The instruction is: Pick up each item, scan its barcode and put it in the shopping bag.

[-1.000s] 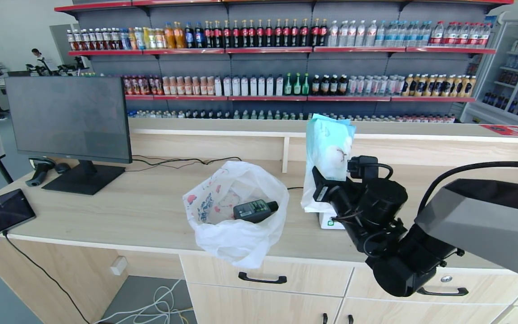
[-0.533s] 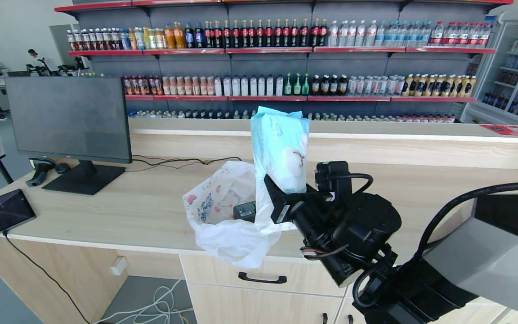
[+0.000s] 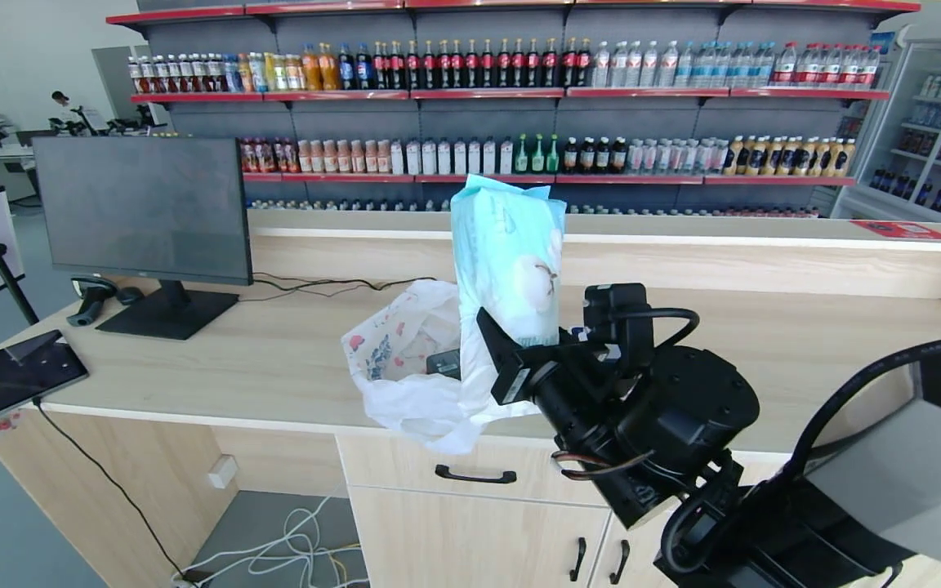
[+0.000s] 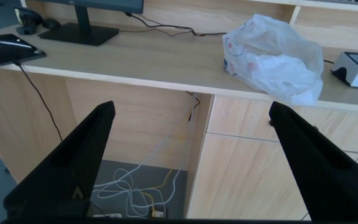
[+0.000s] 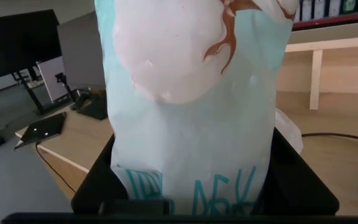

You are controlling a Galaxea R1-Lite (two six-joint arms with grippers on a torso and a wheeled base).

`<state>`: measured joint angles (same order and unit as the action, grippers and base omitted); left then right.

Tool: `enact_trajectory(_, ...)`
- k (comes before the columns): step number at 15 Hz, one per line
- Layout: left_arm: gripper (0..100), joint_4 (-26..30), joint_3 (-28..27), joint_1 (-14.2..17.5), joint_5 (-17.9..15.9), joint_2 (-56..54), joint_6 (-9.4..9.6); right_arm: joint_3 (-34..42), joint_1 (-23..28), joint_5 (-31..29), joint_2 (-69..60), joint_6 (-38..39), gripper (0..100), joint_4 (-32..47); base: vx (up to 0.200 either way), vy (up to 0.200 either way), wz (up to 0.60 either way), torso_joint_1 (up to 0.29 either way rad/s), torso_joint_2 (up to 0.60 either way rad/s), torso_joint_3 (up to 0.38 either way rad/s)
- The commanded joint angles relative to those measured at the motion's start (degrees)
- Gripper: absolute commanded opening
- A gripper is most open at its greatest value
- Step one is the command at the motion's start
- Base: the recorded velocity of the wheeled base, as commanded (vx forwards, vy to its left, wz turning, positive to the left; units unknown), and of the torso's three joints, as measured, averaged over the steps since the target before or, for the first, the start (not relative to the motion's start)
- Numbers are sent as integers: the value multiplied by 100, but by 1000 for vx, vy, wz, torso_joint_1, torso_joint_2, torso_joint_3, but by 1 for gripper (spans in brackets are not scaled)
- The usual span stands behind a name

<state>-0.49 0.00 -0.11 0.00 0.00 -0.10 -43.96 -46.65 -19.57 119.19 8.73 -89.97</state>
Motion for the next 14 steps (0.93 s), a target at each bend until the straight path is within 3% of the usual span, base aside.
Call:
enact_trajectory(1, 100, -4, 0, 2, 0, 0, 1, 28, 25, -3, -54, 6, 0, -3, 0, 0, 0, 0, 0, 0)
enact_trajectory(4, 100, -4, 0, 2, 0, 0, -8, 28, 51, -3, -89, 41, 0, -3, 0, 0, 0, 0, 0, 0)
enact_trajectory(10, 100, -13, 0, 2, 9, 0, -17, 80, 51, -12, -124, 32, 0, -3, 0, 200, 0, 8, 7, 0)
enact_trajectory(14, 100, -13, 0, 2, 9, 0, -8, 89, 42, -3, -115, 41, 0, -3, 0, 0, 0, 0, 0, 0)
